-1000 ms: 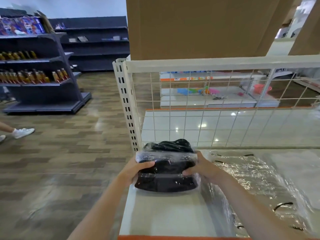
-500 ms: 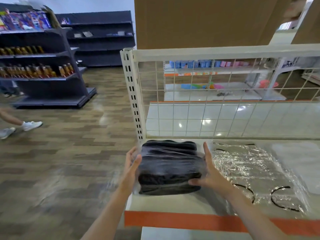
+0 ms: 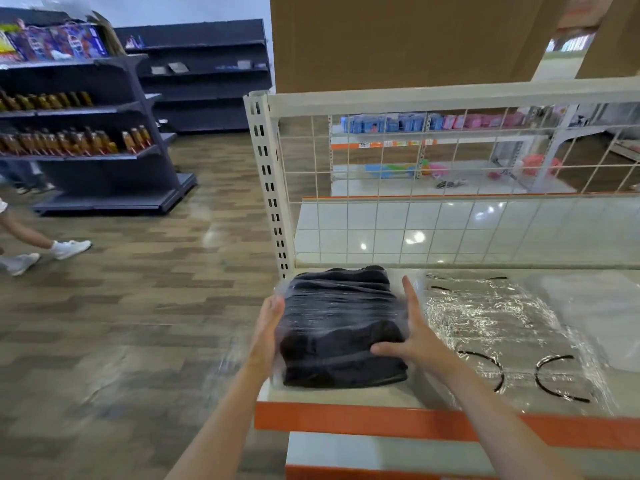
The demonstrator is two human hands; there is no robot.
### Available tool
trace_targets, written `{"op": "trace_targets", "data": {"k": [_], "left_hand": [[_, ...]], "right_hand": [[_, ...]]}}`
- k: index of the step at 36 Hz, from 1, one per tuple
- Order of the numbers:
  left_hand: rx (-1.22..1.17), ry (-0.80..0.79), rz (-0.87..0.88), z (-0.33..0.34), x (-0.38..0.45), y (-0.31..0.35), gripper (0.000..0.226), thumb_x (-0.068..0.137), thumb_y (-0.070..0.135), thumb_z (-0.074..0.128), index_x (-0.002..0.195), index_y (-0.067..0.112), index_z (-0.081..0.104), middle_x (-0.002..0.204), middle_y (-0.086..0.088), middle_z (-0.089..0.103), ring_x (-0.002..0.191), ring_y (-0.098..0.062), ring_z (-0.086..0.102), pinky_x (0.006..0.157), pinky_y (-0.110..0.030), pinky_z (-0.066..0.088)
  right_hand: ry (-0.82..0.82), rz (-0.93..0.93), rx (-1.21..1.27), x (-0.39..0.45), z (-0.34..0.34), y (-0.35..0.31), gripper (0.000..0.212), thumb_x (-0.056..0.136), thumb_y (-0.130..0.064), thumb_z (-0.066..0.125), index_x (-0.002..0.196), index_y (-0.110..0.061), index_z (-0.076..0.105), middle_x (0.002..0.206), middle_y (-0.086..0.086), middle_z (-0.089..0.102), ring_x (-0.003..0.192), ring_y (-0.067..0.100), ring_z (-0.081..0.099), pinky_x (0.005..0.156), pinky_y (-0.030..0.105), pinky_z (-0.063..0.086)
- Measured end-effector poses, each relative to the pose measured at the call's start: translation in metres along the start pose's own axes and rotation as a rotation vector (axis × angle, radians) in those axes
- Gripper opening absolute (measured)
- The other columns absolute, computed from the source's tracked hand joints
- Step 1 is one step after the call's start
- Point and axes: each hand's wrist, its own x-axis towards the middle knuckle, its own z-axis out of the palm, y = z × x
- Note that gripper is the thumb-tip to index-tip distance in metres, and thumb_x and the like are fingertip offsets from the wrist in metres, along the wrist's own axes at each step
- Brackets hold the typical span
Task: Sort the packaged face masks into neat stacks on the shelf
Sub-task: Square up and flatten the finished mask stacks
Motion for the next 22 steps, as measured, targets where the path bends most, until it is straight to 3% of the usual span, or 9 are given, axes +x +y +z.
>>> {"op": "trace_targets", "data": {"k": [2,4,6,8,11,14,18,20,22], "left_hand": [[0.052,-0.057,0.014,-0.01,-0.002,0.003,0.1,0.058,0.076,0.068,0.123,0.001,0.05,0.124,-0.022,0.055,0.114,-0.034,0.054,0.105,-0.058,0.035],[0.144,-0.111,0.026,-0.019,-0.004,0.003,0.105,0.053,0.077,0.07,0.128,0.008,0.046,0.121,-0.008,0.058,0.11,-0.018,0.057,0.103,-0.046,0.042],[0.232,-0.207,0.026,-0.026,-0.007,-0.003,0.112,0.046,0.072,0.075,0.138,0.021,0.036,0.127,0.008,0.053,0.113,-0.003,0.055,0.098,-0.029,0.045],[0.343,-0.263,0.037,-0.031,-0.01,-0.009,0.118,0.042,0.066,0.082,0.14,0.029,0.028,0.137,0.009,0.044,0.126,-0.008,0.046,0.105,-0.034,0.04],[0.537,-0.292,0.163,-0.029,-0.012,-0.018,0.114,0.047,0.048,0.087,0.141,0.028,0.026,0.14,0.018,0.03,0.132,-0.003,0.034,0.114,-0.038,0.031],[0.554,-0.211,0.247,-0.018,-0.011,-0.012,0.108,0.05,0.036,0.089,0.139,0.027,0.029,0.133,0.026,0.032,0.127,0.006,0.035,0.113,-0.035,0.033],[0.527,-0.159,0.361,-0.01,-0.003,0.002,0.107,0.051,0.025,0.092,0.14,0.017,0.032,0.13,0.029,0.037,0.125,0.01,0.036,0.103,-0.009,0.033],[0.539,-0.172,0.317,-0.015,0.0,0.003,0.113,0.047,0.037,0.091,0.14,0.018,0.03,0.131,0.023,0.034,0.126,0.009,0.034,0.109,-0.019,0.032],[0.506,-0.232,0.23,-0.024,0.001,-0.002,0.117,0.044,0.042,0.091,0.14,0.018,0.027,0.135,0.01,0.033,0.13,-0.001,0.036,0.112,-0.038,0.034]], "right_hand": [[-0.021,0.004,-0.034,-0.003,-0.004,-0.001,0.128,0.066,-0.005,0.081,0.142,-0.044,-0.014,0.13,-0.033,0.021,0.113,-0.014,0.044,0.098,0.015,0.038],[-0.031,0.013,-0.099,-0.007,-0.006,0.001,0.131,0.062,-0.017,0.085,0.139,-0.048,-0.017,0.143,-0.021,0.018,0.128,-0.005,0.033,0.105,0.018,0.03],[-0.036,0.031,-0.058,-0.01,-0.007,0.006,0.13,0.064,-0.012,0.084,0.138,-0.048,-0.017,0.141,-0.017,0.027,0.124,-0.007,0.04,0.101,0.014,0.035],[-0.03,0.053,-0.012,-0.013,-0.005,0.012,0.129,0.064,-0.008,0.082,0.141,-0.044,-0.015,0.133,-0.018,0.039,0.115,-0.01,0.049,0.092,0.01,0.043],[0.025,0.033,-0.075,-0.013,0.002,0.018,0.121,0.06,-0.012,0.085,0.146,-0.035,0.003,0.13,-0.014,0.049,0.114,-0.005,0.053,0.101,0.023,0.043],[0.092,-0.02,-0.108,-0.007,0.01,0.016,0.093,0.062,0.001,0.084,0.132,-0.03,0.03,0.12,-0.009,0.057,0.106,-0.007,0.057,0.096,0.022,0.048],[0.144,-0.028,-0.024,0.0,0.002,0.009,0.085,0.062,0.005,0.083,0.128,-0.014,0.032,0.11,0.004,0.065,0.1,0.004,0.064,0.088,0.021,0.052],[0.069,0.016,0.011,-0.002,-0.005,0.002,0.089,0.058,-0.002,0.086,0.126,-0.022,0.032,0.116,0.004,0.064,0.109,0.013,0.062,0.089,0.024,0.051],[-0.015,0.047,0.004,-0.009,-0.009,-0.002,0.101,0.056,-0.005,0.087,0.134,-0.027,0.028,0.122,-0.013,0.054,0.107,-0.005,0.057,0.084,0.012,0.047]]}}
